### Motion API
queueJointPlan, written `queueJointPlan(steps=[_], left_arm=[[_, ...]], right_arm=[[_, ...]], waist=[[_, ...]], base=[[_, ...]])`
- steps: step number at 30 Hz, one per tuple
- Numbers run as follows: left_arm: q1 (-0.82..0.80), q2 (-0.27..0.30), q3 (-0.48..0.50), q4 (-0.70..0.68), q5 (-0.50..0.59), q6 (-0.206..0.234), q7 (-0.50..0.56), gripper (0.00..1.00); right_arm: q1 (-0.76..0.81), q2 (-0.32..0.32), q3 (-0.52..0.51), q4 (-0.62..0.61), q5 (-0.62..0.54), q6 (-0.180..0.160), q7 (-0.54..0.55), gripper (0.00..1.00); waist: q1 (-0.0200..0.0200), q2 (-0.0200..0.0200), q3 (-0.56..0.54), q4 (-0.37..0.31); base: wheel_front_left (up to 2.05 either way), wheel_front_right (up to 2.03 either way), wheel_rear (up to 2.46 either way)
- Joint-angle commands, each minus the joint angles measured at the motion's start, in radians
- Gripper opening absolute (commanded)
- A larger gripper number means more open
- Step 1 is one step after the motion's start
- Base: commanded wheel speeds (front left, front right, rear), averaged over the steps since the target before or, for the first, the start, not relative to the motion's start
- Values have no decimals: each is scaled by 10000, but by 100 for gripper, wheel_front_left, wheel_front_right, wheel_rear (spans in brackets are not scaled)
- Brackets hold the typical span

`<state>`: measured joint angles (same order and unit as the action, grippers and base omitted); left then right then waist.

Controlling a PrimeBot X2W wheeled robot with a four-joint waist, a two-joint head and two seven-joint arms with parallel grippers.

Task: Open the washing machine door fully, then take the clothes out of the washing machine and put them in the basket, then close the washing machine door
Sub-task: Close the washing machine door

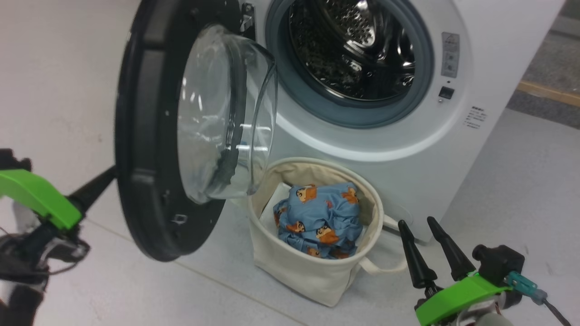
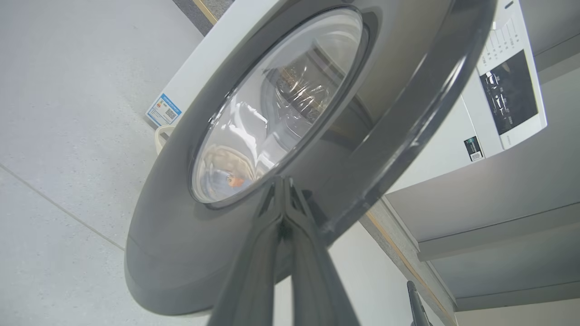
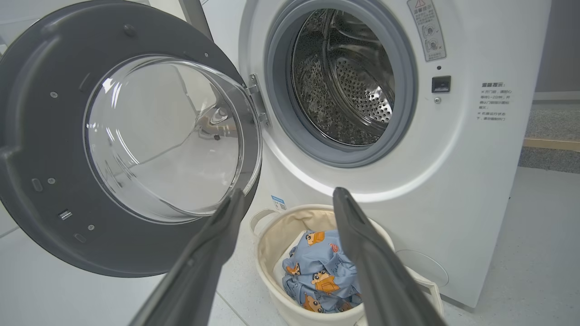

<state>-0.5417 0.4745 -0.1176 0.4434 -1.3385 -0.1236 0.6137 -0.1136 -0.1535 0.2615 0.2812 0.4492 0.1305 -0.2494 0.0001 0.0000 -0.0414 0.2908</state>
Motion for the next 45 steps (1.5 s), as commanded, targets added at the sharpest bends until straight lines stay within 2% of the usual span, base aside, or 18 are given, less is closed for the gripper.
queueJointPlan(steps=[1, 8, 13, 21, 29, 35, 45], left_arm=[[-309, 201, 271, -649, -61, -71, -92, 0], [314, -595, -133, -1495, 130, -71, -864, 0], [259, -1167, -175, -1524, -50, -71, -1330, 0], [62, -1717, -499, -1512, -292, -71, -1593, 0], [-313, -2122, -839, -1111, -657, -71, -1641, 0], [-736, -2205, -942, -580, -753, -71, -1856, 0], [-1522, -2443, -1179, 62, -895, -71, -2662, 0]], right_arm=[[-116, 47, 54, -360, 11, 2, -122, 100], [4, 134, -80, -442, -29, 2, -123, 100], [13, 153, -73, -431, -25, 2, -123, 100], [55, 48, -300, -539, -51, 2, -123, 100], [-27, 66, -365, -698, -106, 2, -123, 100], [-153, 113, -312, -713, -133, 2, -124, 100], [-391, 29, -392, -826, -199, 2, -124, 100]], waist=[[-1, 0, -164, -140], [-1, 0, -265, -480], [-1, 0, -273, -833], [-1, 0, -125, -1431], [-1, 0, 168, -2267], [-1, 0, 373, -2872], [-1, 0, 851, -3910]], base=[[0, 0, 0], [0, 0, 0], [0, 0, 0], [0, 0, 0], [0, 0, 0], [0, 0, 0], [0, 0, 0]])
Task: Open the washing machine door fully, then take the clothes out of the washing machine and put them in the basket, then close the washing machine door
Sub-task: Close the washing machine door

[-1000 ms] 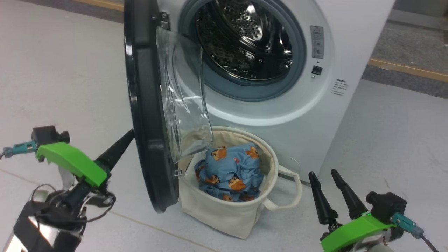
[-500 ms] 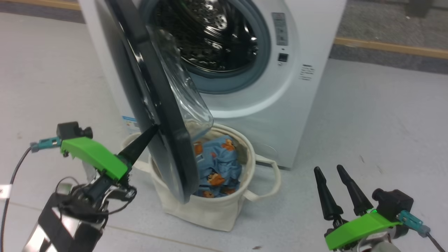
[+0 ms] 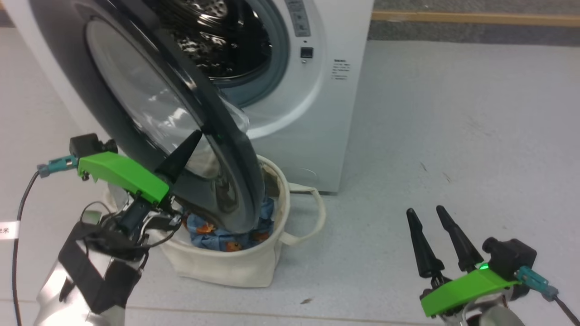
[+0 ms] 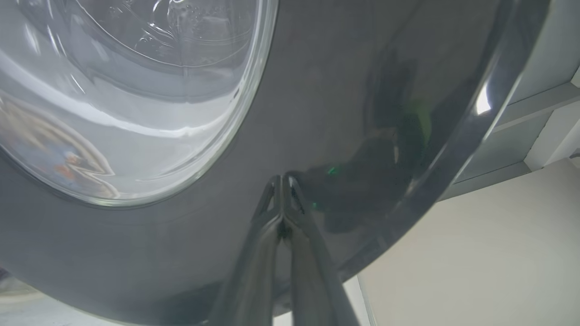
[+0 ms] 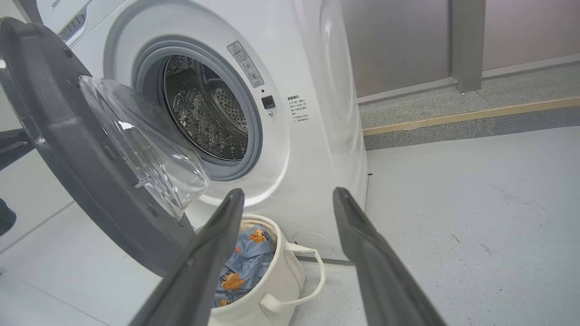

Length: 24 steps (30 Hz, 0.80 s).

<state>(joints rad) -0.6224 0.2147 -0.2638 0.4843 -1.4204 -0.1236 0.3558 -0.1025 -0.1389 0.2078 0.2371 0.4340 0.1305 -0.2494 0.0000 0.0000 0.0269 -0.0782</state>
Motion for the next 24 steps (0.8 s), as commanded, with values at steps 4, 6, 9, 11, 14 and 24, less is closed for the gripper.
queueJointPlan(steps=[4, 6, 9, 11, 14, 24], left_arm=[[-941, 211, 166, -311, -62, -71, -502, 0], [-1030, 261, 73, -246, -60, -71, -656, 0], [-1169, 337, -114, -285, 10, -71, -974, 0], [-1227, 393, -231, -309, 43, -71, -1216, 0], [-1316, 489, -364, -238, 6, -71, -1507, 0], [-1399, 887, -1003, -211, -123, -71, -2269, 0]], right_arm=[[-664, -144, 192, -443, -65, 2, -124, 100], [-740, -163, 236, -447, -76, 2, -124, 100], [-799, -168, 243, -435, -78, 2, -124, 100], [-816, -152, 273, -434, -73, 2, -124, 100], [-867, -123, 324, -442, -60, 2, -124, 100], [-827, -112, 266, -451, -59, 2, -124, 100]], waist=[[0, 0, 352, -628], [0, 0, 416, -826], [0, 0, 466, -1076], [0, 0, 494, -1226], [0, 0, 517, -1429], [0, 0, 363, -1447]], base=[[0, 0, 0], [0, 0, 0], [0, 0, 0], [0, 0, 0], [0, 0, 0], [0, 0, 0]])
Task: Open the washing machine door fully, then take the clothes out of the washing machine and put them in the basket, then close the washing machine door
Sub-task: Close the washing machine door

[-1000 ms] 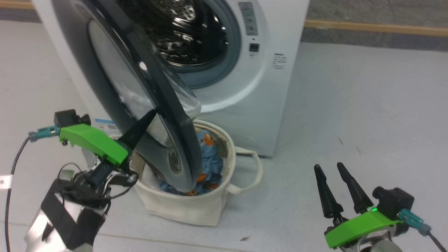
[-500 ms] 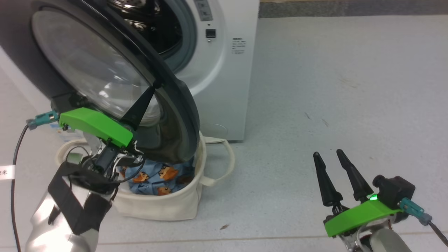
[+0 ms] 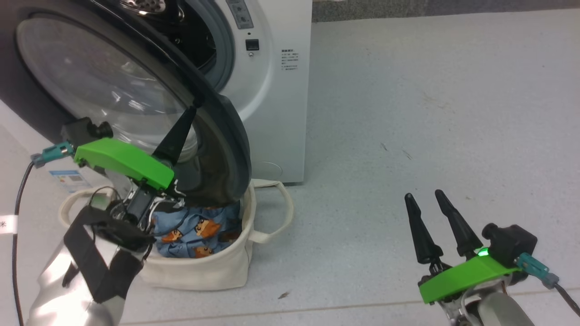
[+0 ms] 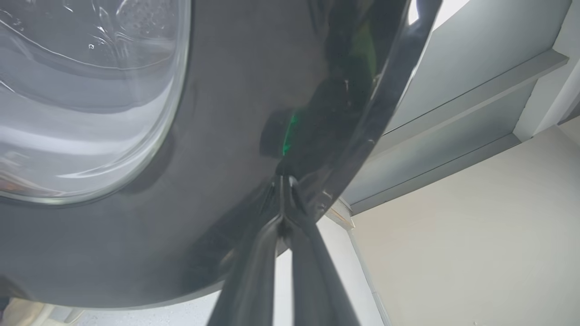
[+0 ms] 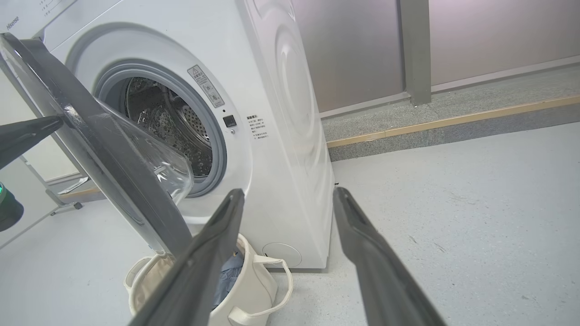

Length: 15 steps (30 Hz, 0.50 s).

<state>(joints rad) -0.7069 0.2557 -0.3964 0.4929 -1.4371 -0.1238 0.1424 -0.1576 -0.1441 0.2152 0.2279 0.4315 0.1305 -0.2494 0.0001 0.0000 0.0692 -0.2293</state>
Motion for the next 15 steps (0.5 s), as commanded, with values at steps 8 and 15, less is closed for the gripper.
queueJointPlan(steps=[8, 15], left_arm=[[-222, 1150, -642, -239, 964, -69, -1270, 100], [357, 2168, -1447, -170, 2065, -69, -2483, 100]], right_arm=[[-238, -77, 238, -312, -38, 2, -124, 100], [-47, -24, 91, -358, -56, 2, -124, 100]], waist=[[-1, 0, -510, 509], [-1, 0, -929, 853]], base=[[0, 0, 0], [0, 0, 0]])
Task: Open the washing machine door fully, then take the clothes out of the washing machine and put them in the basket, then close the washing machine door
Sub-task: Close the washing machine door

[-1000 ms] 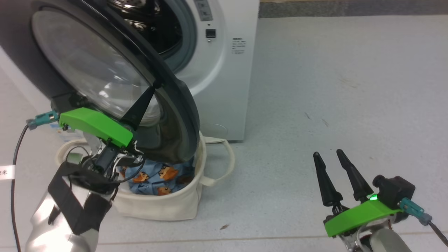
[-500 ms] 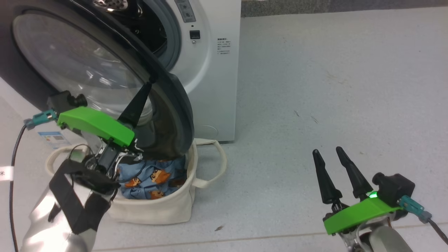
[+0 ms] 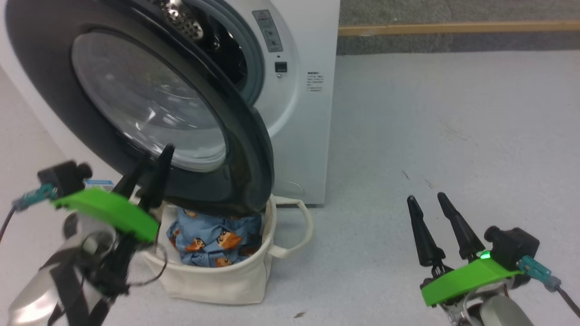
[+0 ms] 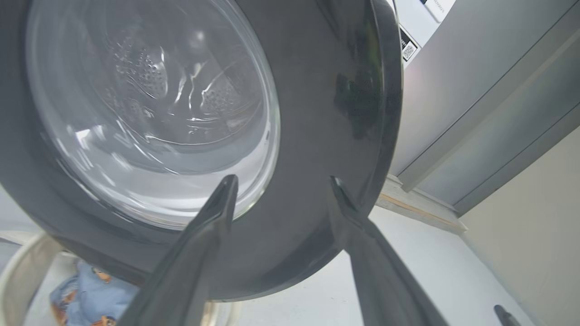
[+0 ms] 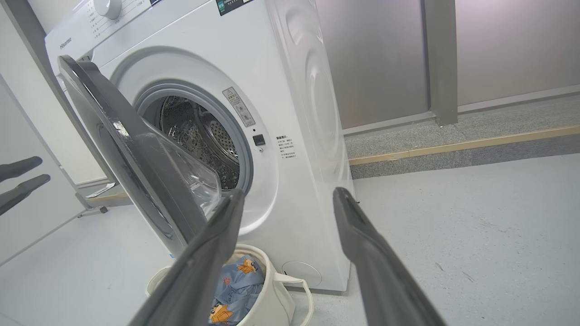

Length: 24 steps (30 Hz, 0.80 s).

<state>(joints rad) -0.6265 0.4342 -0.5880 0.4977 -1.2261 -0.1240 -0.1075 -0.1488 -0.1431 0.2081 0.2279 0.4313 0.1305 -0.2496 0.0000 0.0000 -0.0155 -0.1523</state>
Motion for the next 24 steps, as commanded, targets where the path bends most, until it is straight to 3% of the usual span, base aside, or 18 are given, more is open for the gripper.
queueJointPlan(steps=[1, 7, 13, 18, 24], left_arm=[[-328, 600, 336, -172, 221, -67, -222, 100], [513, 1448, 14, 414, 1602, -16, -1313, 100], [1593, 1982, 520, 281, 2373, 285, -1528, 100], [2698, 2397, 1811, -445, 3162, 738, -1539, 100], [4140, 2352, 3413, -1358, 3807, 899, -1541, 100]], right_arm=[[-84, -5, 137, -372, -52, 2, -122, 100], [283, 83, -80, -407, -91, 2, -122, 100], [350, 210, -281, -564, -117, 2, -122, 100], [394, 260, -351, -544, -133, 2, -122, 100], [423, 324, -470, -546, -116, 2, -122, 100]], waist=[[0, 0, -142, 136], [0, 0, -517, 457], [0, 0, -654, 516], [0, 0, -693, 496], [0, 0, -802, 355]], base=[[0, 0, 0], [0, 0, 0], [0, 0, 0], [0, 0, 0], [0, 0, 0]])
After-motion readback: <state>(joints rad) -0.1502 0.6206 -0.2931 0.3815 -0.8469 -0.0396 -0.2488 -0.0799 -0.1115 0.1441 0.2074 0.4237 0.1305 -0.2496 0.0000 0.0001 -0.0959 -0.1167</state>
